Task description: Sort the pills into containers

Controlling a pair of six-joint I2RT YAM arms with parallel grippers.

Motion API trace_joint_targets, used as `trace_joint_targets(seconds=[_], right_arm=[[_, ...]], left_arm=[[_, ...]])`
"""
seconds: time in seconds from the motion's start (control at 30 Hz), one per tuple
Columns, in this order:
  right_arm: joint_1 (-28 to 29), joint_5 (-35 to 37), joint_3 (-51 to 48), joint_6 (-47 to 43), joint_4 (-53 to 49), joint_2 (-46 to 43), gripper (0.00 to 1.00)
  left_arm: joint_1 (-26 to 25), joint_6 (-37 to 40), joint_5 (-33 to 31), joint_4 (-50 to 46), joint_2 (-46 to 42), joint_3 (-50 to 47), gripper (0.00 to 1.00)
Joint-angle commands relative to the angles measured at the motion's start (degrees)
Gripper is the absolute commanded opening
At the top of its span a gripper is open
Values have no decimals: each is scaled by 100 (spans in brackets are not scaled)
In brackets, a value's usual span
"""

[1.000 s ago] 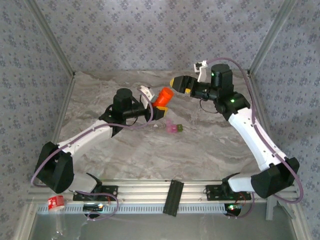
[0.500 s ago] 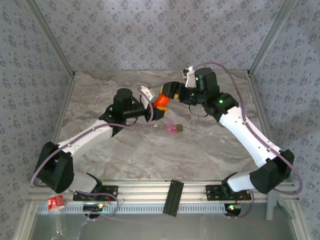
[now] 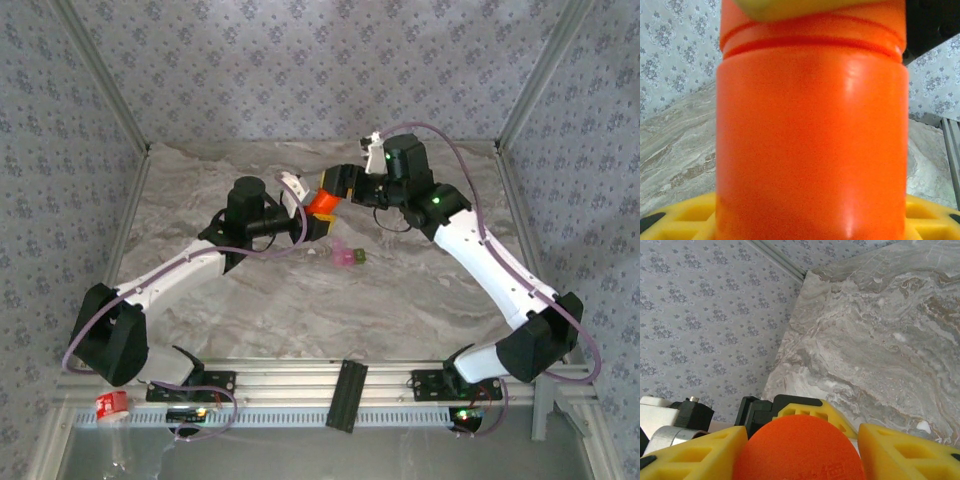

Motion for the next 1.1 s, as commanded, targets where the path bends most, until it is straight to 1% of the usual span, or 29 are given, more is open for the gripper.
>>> trace_joint_targets(seconds=[0.0, 0.03, 0.07, 0.1, 0.13, 0.2, 0.27, 0.33, 0.4, 0.47, 0.5, 0.53, 0.57, 0.6, 0.63, 0.67, 0.73, 0.83, 0.93, 1.07], right_arm=[[-113, -62, -84, -52, 224, -249, 52], [-139, -160, -110, -123, 270, -267, 48], [-147, -182, -117, -135, 273, -272, 48], [-205, -410, -199, -292, 372, -303, 43], [-247, -653, -231, -305, 509, -299, 42], [-307, -1037, -240, -701, 651, -247, 41], [-295, -1663, -256, -1386, 809, -216, 42], [-255, -2220, -271, -2429, 630, -228, 44], [-263, -2411, -327, -3015, 489, -259, 46], [-355, -2494, -364, -3159, 382, -221, 46], [-425, -2541, -390, -3053, 493, -194, 48], [-503, -2582, -440, -2823, 688, -185, 52], [-550, -2640, -481, -2614, 871, -188, 58], [-590, -2644, -536, -2405, 1019, -229, 69], [-610, -2580, -589, -2229, 1150, -298, 76], [-638, -2442, -647, -2036, 1279, -399, 81], [-702, -2257, -720, -1674, 1385, -600, 87], [-797, -1965, -845, -1092, 1541, -878, 89], [-814, -1402, -908, -517, 1486, -1051, 90], [-713, -204, -794, 386, 766, -1051, 90]], left_arm=[[-2, 58, 117, 158, -1, 255, 0], [-2, 49, 120, 171, -1, 257, 0], [-2, 53, 120, 167, -1, 257, 0], [-2, 50, 125, 167, -8, 265, 0], [-2, 52, 136, 156, -18, 257, 0], [-3, 56, 139, 140, -35, 273, 0], [-2, 65, 145, 128, -54, 260, 0], [-2, 57, 157, 105, -71, 260, 0], [-2, 47, 165, 97, -87, 256, 0], [-2, 39, 166, 101, -93, 242, 0], [-2, 33, 166, 96, -97, 240, 0], [-3, 39, 159, 91, -105, 239, 0], [-9, 39, 156, 88, -106, 234, 0], [-4, 31, 151, 90, -114, 240, 0], [-4, 38, 148, 86, -115, 241, 0], [-2, 37, 139, 87, -129, 239, 0], [-3, 47, 122, 91, -139, 232, 0], [-2, 43, 120, 93, -124, 228, 0], [-2, 49, 123, 81, -124, 239, 0], [-3, 93, 128, 33, -108, 252, 0]])
